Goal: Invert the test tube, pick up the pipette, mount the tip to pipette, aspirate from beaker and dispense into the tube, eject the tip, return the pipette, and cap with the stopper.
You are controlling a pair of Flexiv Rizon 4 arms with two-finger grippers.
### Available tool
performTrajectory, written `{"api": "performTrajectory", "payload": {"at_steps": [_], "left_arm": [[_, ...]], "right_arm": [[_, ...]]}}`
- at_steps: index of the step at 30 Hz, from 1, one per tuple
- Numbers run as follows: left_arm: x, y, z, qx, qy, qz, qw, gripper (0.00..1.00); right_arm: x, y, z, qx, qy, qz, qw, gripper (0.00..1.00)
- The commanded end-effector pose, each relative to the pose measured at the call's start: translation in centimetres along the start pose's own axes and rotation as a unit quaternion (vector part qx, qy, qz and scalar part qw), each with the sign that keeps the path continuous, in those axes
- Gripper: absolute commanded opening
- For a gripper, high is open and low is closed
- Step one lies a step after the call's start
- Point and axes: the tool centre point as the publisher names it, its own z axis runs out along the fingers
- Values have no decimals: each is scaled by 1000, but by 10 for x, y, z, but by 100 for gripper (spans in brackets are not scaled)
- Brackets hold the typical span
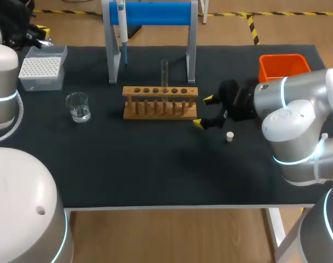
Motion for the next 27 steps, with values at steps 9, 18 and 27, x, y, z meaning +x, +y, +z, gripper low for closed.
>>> {"api": "performTrajectory", "payload": {"at_steps": [9, 18, 27], "left_arm": [[-2, 0, 0, 0, 5, 0, 1000, 0], [67, -26, -37, 4, 82, 42, 996, 0], [137, -46, -62, -9, 218, 99, 971, 0]], "right_arm": [[0, -1, -1, 0, 0, 0, 1000, 100], [0, -1, -1, 0, 0, 0, 1000, 100], [0, -1, -1, 0, 0, 0, 1000, 100]]}}
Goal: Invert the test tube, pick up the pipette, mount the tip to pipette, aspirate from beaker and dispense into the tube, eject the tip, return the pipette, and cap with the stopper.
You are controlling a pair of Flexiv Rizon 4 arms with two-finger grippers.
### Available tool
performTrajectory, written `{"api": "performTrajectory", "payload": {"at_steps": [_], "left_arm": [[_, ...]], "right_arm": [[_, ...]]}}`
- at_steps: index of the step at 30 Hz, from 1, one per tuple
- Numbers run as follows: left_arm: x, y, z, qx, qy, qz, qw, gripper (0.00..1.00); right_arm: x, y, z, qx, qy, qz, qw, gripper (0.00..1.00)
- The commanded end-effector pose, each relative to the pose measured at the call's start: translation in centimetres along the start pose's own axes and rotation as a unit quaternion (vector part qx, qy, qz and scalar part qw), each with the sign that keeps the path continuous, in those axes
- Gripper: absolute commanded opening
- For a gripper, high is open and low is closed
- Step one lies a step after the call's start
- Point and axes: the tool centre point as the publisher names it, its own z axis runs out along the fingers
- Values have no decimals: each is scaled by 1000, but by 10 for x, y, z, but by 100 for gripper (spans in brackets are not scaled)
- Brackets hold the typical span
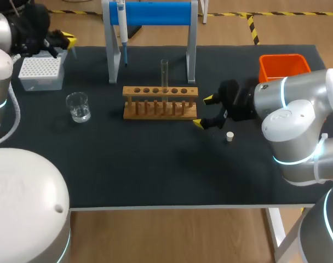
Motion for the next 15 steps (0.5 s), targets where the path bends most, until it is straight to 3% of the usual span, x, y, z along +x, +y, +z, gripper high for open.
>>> {"api": "performTrajectory", "payload": {"at_steps": [1, 15], "left_arm": [[26, -12, -22, -20, 89, 22, 996, 0], [26, -12, -22, -20, 89, 22, 996, 0]], "right_arm": [[0, -1, -1, 0, 0, 0, 1000, 100], [0, -1, -1, 0, 0, 0, 1000, 100]]}}
